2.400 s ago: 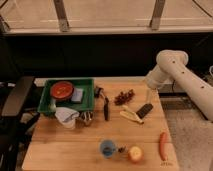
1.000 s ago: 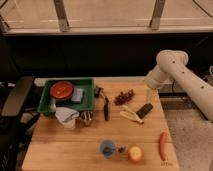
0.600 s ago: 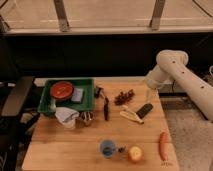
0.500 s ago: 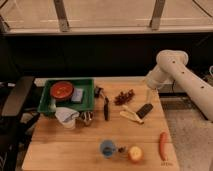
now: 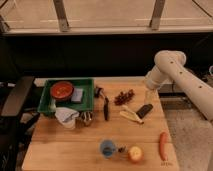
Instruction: Place banana in metal cup
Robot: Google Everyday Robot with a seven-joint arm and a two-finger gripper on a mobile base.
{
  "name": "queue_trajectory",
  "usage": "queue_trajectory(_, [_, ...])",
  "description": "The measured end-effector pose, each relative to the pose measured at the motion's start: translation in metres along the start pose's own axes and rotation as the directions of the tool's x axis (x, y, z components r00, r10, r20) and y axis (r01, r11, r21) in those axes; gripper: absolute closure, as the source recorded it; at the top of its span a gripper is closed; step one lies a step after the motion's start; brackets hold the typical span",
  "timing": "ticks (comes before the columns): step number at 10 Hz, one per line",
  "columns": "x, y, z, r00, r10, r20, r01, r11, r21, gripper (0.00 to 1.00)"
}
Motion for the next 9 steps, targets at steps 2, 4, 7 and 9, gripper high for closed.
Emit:
queue_trajectory(2, [-0.005, 0.010, 0.008, 0.999, 0.049, -0.001, -0.049, 0.999, -0.007, 0.28])
queue_trajectory(4, [-0.016, 0.018, 0.025, 0.996, 0.089, -0.018, -0.089, 0.996, -0.009, 0.28])
queue_trajectory(7, [-0.024, 0.027, 0.045, 0.993, 0.115, -0.031, -0.116, 0.993, -0.009, 0.28])
queue_trajectory(9, [-0.021, 0.031, 0.065, 0.988, 0.154, -0.029, -0.154, 0.988, -0.011, 0.28])
